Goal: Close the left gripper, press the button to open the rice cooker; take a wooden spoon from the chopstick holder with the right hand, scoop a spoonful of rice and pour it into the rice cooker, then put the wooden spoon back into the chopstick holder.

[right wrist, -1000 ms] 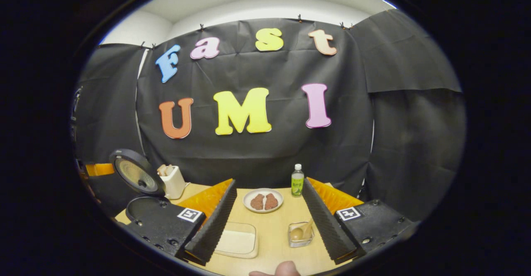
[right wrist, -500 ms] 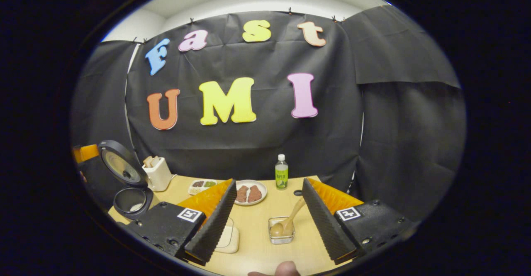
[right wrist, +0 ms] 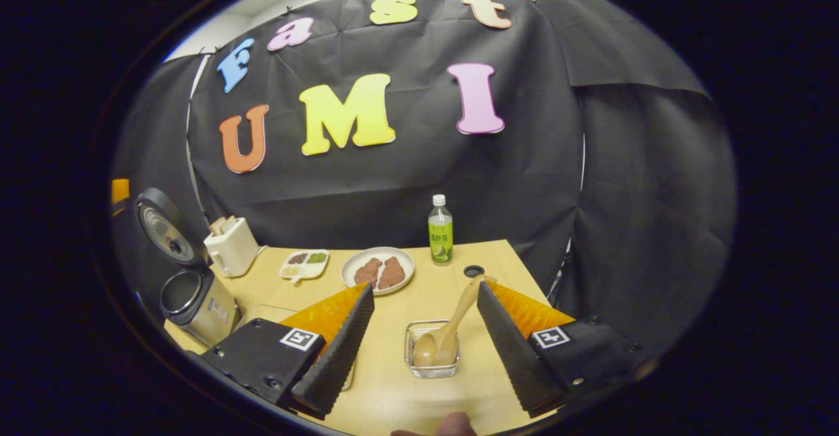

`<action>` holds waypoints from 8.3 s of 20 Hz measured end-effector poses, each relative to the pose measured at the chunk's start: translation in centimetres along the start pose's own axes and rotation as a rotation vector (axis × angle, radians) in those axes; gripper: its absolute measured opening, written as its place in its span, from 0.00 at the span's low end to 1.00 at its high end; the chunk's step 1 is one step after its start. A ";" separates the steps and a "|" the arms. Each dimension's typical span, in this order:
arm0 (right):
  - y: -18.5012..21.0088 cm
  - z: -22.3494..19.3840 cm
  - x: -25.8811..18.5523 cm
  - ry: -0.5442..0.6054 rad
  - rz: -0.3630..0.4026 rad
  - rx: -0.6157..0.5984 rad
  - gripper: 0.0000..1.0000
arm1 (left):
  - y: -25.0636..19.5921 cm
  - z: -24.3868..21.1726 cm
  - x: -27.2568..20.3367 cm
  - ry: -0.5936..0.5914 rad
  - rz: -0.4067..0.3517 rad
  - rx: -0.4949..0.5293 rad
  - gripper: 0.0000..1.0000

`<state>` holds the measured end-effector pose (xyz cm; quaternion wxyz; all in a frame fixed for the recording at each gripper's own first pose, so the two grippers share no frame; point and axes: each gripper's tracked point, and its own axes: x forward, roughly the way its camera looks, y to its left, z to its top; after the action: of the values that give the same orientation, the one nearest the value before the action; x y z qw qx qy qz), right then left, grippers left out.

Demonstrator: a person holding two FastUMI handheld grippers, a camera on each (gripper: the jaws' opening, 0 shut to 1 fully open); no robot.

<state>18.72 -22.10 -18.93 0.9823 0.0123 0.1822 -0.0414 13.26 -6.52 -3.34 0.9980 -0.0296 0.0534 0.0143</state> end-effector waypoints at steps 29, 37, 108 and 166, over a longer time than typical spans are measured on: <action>-2.9 -4.8 9.7 0.226 -0.030 0.280 0.10 | 0.3 -3.6 0.7 0.084 0.053 -0.008 0.95; 2.9 4.0 3.5 0.011 -0.130 0.060 0.10 | 6.1 -1.3 -4.0 0.006 0.089 -0.060 0.95; 25.3 2.3 0.4 0.291 0.501 0.732 0.09 | 14.2 -1.0 -12.9 -0.028 0.337 -0.034 0.95; 44.8 9.3 -11.9 -0.208 0.638 -0.115 0.09 | 16.2 -1.4 -16.5 -0.062 0.245 -0.109 0.95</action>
<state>14.76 23.06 -5.56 0.9582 0.0090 0.0699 0.2774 -3.80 9.16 -3.89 0.9869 -0.0766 0.0248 0.1400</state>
